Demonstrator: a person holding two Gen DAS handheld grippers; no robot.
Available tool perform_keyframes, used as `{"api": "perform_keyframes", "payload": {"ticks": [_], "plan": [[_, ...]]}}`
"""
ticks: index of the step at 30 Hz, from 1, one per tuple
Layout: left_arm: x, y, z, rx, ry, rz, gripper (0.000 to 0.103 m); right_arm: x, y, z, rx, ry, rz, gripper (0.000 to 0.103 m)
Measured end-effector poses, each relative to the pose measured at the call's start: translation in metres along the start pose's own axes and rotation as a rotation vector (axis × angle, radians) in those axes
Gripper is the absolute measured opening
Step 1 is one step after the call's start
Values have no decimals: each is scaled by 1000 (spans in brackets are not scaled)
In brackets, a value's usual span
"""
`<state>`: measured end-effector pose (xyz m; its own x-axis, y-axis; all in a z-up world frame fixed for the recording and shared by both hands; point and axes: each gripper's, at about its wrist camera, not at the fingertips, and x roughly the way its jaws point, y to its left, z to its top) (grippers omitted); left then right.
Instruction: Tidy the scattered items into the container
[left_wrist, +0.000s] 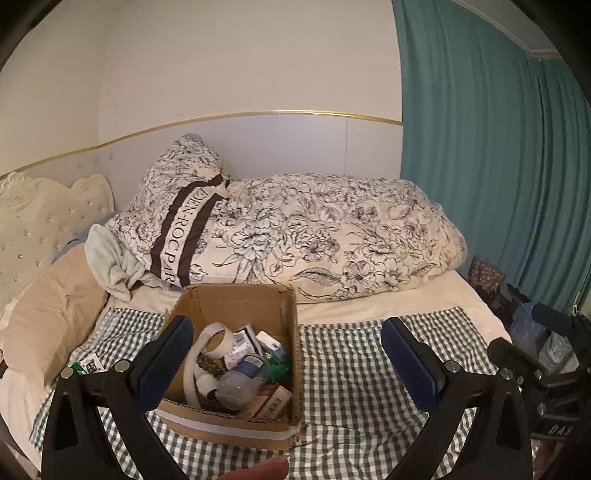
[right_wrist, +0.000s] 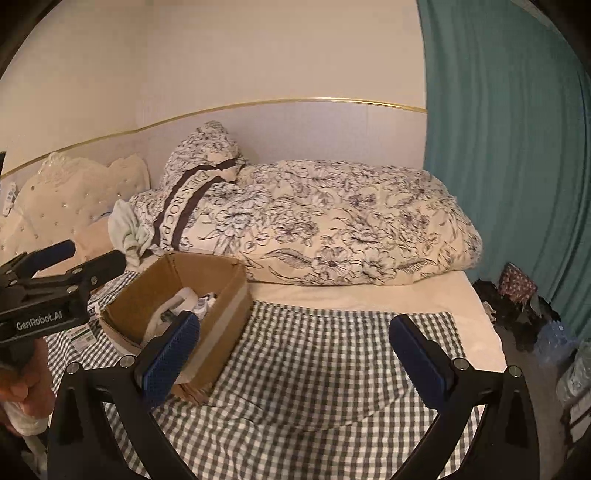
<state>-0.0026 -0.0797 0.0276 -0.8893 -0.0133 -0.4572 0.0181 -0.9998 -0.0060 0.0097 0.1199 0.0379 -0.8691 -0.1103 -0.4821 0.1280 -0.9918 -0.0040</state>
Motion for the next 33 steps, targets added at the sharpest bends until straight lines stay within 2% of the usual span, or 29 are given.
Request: {"api": "perform_keyframes", "payload": {"ticks": [7, 16, 33], "plan": [[-3, -19, -9, 30, -16, -11, 103, -1, -27, -10, 24, 8, -31, 103], [5, -37, -23, 41, 8, -45, 103, -10, -51, -23, 57, 5, -50, 103], [15, -49, -38, 38, 38, -46, 103, -5, -56, -35, 45, 31, -73, 103]]}}
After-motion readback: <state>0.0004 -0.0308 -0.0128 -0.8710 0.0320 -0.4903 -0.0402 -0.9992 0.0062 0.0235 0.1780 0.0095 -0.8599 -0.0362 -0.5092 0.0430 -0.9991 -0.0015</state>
